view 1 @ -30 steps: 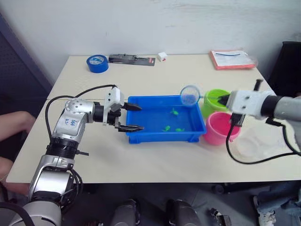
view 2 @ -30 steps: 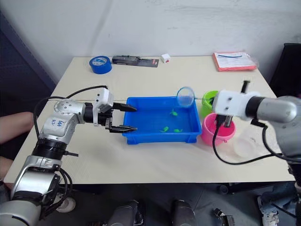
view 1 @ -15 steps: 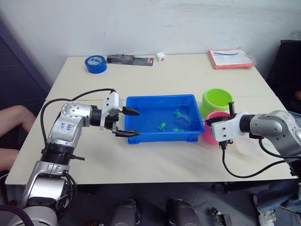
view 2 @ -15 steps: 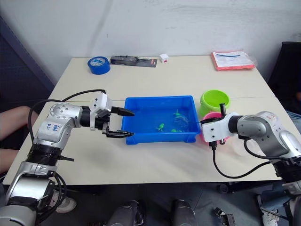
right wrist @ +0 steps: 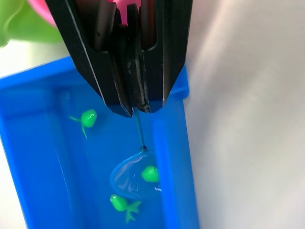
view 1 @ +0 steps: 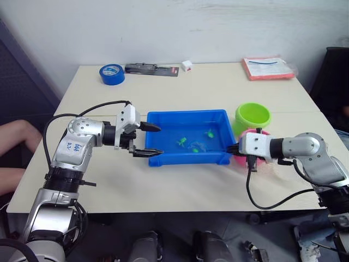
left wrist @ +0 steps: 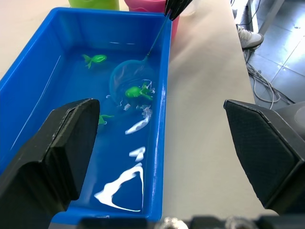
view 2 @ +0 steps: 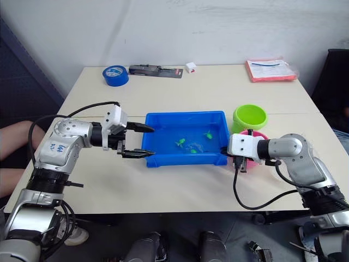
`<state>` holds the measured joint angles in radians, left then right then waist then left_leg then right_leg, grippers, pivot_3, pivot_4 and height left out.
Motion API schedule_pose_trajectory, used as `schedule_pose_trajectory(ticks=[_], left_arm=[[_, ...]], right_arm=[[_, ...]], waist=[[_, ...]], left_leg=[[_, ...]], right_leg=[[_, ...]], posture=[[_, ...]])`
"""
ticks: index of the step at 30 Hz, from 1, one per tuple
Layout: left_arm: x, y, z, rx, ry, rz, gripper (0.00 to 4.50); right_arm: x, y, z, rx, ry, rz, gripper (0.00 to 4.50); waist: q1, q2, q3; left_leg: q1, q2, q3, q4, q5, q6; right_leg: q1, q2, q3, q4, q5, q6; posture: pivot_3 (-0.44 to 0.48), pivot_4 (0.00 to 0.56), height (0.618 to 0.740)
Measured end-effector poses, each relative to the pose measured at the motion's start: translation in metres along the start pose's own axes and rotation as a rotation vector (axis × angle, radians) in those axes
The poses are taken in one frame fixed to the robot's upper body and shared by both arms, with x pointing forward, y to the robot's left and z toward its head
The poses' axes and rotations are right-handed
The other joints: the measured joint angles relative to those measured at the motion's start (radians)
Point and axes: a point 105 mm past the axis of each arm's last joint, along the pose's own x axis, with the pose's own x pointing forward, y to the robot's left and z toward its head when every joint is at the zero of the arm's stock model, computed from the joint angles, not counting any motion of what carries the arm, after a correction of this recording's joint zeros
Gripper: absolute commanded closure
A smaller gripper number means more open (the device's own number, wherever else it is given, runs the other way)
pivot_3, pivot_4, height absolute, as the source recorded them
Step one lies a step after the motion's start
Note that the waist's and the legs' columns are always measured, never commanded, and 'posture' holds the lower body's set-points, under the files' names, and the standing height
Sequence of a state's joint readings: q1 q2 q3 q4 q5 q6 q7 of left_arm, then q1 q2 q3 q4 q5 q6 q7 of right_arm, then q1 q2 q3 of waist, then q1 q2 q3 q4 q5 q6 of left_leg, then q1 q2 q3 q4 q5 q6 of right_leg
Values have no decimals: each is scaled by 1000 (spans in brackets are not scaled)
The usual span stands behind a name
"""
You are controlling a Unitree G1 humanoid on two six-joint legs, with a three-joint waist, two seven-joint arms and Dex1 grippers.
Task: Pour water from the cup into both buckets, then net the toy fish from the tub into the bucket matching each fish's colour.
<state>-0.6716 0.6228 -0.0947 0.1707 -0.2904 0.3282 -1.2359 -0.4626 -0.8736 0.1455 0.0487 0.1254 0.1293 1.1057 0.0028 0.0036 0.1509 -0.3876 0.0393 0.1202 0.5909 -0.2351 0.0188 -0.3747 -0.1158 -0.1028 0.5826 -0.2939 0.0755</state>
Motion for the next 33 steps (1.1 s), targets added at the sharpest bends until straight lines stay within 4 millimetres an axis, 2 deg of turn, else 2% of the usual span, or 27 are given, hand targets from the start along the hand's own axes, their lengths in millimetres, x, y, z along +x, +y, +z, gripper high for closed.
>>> schedule_pose_trajectory(ticks=[5, 10, 15, 20, 24, 29, 31, 33], left_arm=[[0, 0, 0, -3, -1, 1, 0], [6, 2, 9, -44, -68, 0, 0], [16, 6, 33, -83, -183, -19, 0], [23, 7, 49, -113, -256, -43, 0], [28, 12, 58, -116, -285, -45, 0], [32, 13, 59, -110, -301, -54, 0], [33, 14, 58, -109, -301, -53, 0], [32, 14, 58, -104, -300, -53, 0]], right_arm=[[-8, -4, -1, 315, -61, -45, 3701], [-27, -12, -3, 579, -131, -135, 3701], [-63, -29, 11, 711, -223, -280, 3701], [-100, -44, 16, 727, -219, -432, 3701], [-119, -59, 10, 549, -77, -569, 3701], [-118, -73, -11, 211, 173, -671, 3701], [-120, -77, -26, -56, 368, -656, 3701], [-123, -80, -36, -399, 559, -583, 3701]], waist=[[0, 0, 0], [6, 0, 0], [18, 0, 0], [22, 0, 0], [20, 0, 0], [17, -1, 1], [15, -1, 2], [15, 1, 3]], left_leg=[[0, 0, 0, 0, 0, 0], [-1, 0, 0, 0, 0, 0], [-2, 0, 0, 0, 0, 0], [-2, 0, 0, 0, 0, 0], [-3, -1, 1, -1, 0, 0], [-2, -2, 4, -1, -1, 0], [-2, -3, 6, -1, 0, 1], [-2, -4, 7, -1, 0, 0]], right_leg=[[0, -1, 0, 0, -2, -4], [0, -1, 0, 0, -2, -4], [-1, -1, 0, 0, -1, -2], [0, 0, 0, -3, -2, -4], [0, 1, 0, -7, -1, -3], [0, 2, -1, -8, 0, 0], [-1, 2, -2, -9, 0, 2], [-2, 2, -2, -9, -1, 3]], posture=[[0, 150, 740], [0, 150, 740], [0, 150, 740], [0, 150, 740], [0, 150, 740], [0, 150, 740], [0, 150, 740], [0, 150, 740]])
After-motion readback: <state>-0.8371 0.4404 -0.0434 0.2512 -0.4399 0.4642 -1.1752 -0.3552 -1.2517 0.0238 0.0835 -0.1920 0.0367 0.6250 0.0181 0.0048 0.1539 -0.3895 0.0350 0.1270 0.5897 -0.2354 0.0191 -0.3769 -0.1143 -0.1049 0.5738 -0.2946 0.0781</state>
